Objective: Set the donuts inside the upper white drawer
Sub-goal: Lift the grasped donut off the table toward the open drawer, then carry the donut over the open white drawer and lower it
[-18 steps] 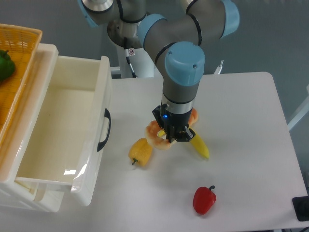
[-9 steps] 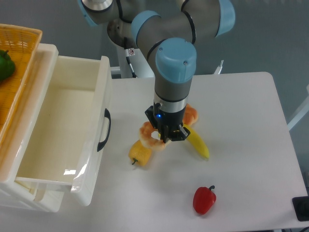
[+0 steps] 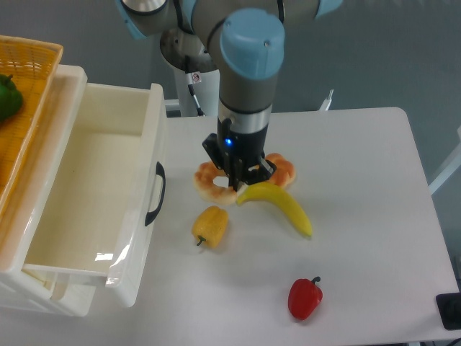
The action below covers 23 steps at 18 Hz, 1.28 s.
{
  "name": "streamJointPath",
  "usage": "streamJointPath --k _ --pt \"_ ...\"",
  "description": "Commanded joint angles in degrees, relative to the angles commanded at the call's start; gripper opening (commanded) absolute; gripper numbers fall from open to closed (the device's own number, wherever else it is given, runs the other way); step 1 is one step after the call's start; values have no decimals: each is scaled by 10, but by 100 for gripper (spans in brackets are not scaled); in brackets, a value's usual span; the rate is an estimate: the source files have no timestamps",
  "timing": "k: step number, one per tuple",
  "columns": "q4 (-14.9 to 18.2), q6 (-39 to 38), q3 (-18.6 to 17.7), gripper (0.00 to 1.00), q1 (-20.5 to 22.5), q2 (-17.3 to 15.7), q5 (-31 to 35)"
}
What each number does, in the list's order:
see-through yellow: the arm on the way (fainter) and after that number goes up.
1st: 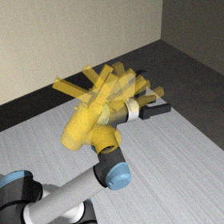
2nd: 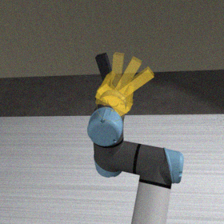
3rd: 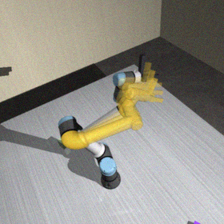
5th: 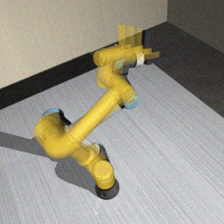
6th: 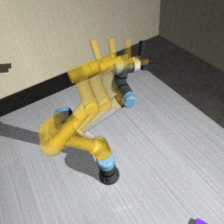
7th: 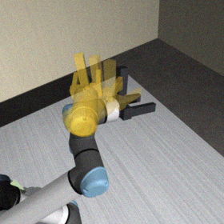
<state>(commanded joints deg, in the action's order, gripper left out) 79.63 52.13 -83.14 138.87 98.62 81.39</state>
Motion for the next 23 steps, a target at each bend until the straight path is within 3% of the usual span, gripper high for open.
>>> streamJointPath --k 5,12,20,23 --pt "0 -55 -2 11 -5 -34 -43" --pt "12 -130 -4 12 -42 -54 -48" --pt "7 -174 -11 12 -69 -62 -78" --pt "4 -181 -15 20 -85 -53 -83"
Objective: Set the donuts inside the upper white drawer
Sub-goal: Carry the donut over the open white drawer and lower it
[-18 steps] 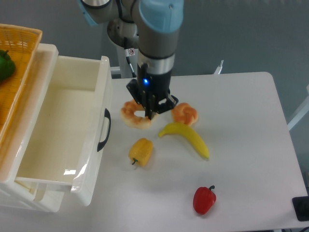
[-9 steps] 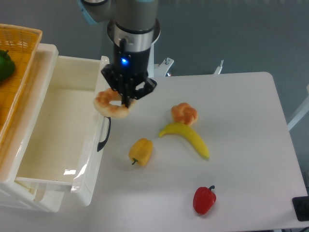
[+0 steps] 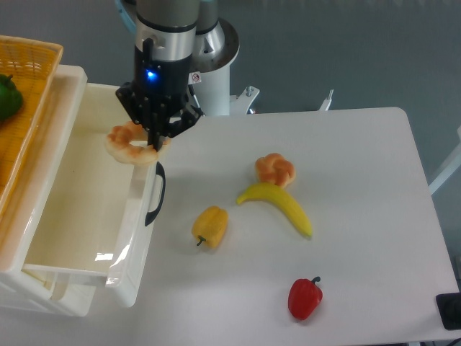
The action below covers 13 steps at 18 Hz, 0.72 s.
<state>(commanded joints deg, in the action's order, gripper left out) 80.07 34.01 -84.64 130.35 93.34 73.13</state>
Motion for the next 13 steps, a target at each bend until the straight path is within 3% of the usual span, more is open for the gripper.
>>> streamJointPath --k 9,10,11,13 --pt "-1 -16 -16 20 -27 11 -1" --pt "-4 -15 -17 21 -31 11 -1" --pt "-12 -14 -17 34 -32 15 -1" --pt "-25 -14 -18 40 -39 18 0"
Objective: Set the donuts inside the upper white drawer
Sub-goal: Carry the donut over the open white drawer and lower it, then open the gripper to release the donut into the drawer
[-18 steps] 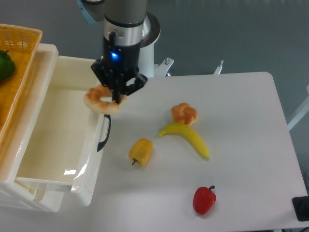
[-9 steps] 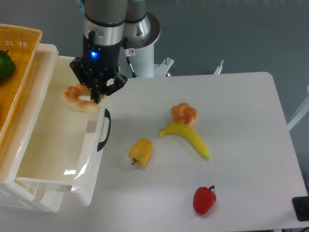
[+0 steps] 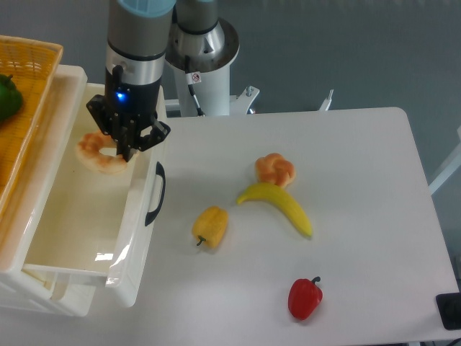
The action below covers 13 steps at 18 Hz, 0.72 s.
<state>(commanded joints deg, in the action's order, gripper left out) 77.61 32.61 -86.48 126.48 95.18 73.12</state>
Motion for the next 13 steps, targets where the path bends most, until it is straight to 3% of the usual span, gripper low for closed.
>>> streamJointPath --k 2,13 --pt "-9 1 -1 49 -4 3 0" --pt "-11 3 1 57 -4 1 0"
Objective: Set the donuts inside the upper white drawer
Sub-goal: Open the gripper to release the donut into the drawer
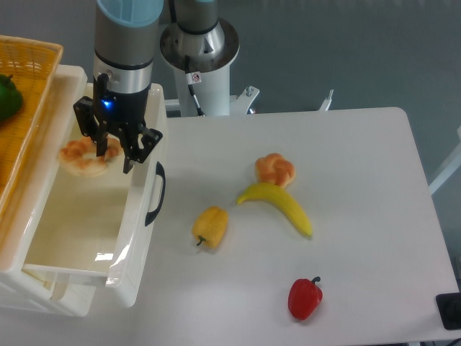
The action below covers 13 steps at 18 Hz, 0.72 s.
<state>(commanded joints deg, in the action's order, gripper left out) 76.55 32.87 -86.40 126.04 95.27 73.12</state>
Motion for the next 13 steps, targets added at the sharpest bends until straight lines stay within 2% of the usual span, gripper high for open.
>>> streamJointPath --k 13 --pt "-9 0 -1 59 0 2 0"
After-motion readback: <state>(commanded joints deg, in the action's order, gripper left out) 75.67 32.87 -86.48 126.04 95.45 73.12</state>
